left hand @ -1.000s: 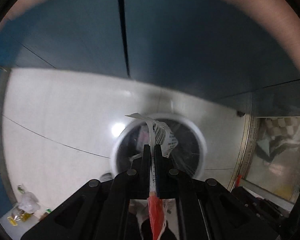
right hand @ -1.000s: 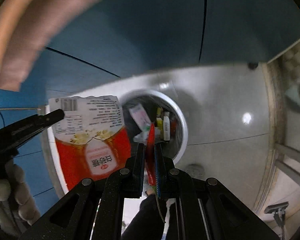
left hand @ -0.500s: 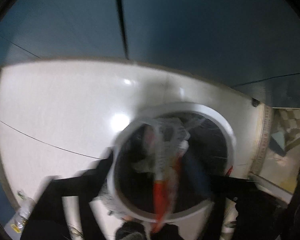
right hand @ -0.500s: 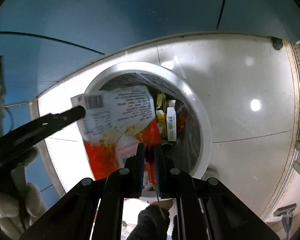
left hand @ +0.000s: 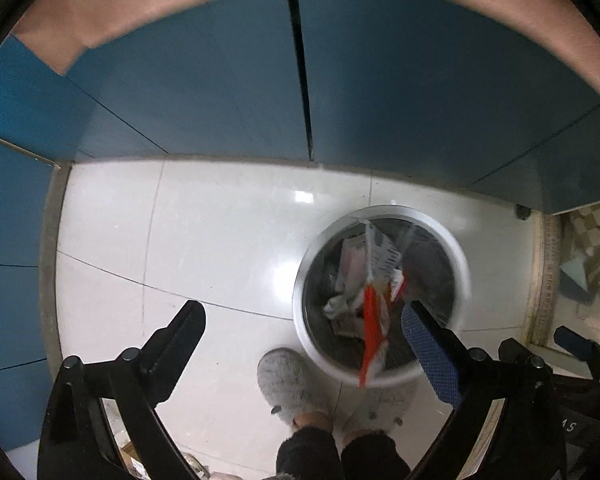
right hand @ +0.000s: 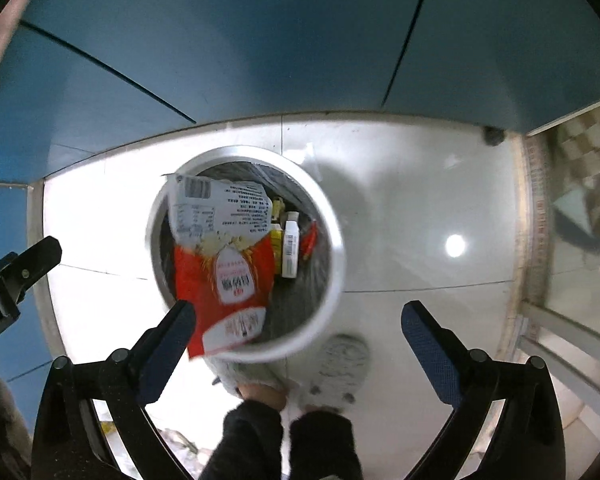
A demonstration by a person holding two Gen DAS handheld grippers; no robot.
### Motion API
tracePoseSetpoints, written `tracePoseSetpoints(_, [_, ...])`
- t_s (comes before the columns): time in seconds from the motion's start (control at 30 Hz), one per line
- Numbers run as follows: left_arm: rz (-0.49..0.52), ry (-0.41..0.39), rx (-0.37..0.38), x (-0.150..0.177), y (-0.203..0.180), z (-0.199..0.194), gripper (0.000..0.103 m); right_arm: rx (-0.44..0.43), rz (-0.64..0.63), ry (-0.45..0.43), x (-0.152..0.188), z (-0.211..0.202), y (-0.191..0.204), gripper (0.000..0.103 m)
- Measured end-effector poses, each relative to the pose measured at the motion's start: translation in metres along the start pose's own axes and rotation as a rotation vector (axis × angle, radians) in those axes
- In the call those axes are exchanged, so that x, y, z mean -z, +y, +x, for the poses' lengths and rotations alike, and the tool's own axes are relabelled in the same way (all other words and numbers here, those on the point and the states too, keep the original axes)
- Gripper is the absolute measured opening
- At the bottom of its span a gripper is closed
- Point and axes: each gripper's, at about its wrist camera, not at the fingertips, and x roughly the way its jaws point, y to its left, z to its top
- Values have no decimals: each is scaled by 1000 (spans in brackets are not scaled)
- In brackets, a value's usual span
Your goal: Collect trash
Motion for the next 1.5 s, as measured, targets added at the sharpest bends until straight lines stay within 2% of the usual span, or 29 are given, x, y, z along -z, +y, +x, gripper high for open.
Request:
tracePoseSetpoints(0.1, [4,-25,10,8,0,-53,100,7,-13,-30,14,-53,1,103])
tracePoseSetpoints(0.43, [45,-119,82,35,-11,-234,100,29,-51,-161,62,-271,3,103])
tracePoseSetpoints(0.63, [46,-155,163,48,2,-335,100,-24,-56,-224,93,-400,9,103])
tracePoseSetpoints(0.77, [53,-191,246,54,11,-400,100,-79,-52,-239,114,-468,15,103])
tracePoseSetpoints(0.93, [73,-244,327,66,22,-464,100,-166,-65,-274,142,-548,26,103])
tracePoseSetpoints(1.1, [80,-263,415,80,37,-510,100,-235,-97,-295,164,-601,39,103])
tracePoseSetpoints(1.23, [63,-259,478,91,44,-531,100,-298,-108,-297,180,-633,44,103])
tracePoseSetpoints(1.3, [58,-264,509,96,47,-541,100,-310,-116,-298,186,-643,46,103])
tracePoseSetpoints(1.5, [40,-297,542,101,53,-560,103,-345,-133,-282,197,-658,51,103])
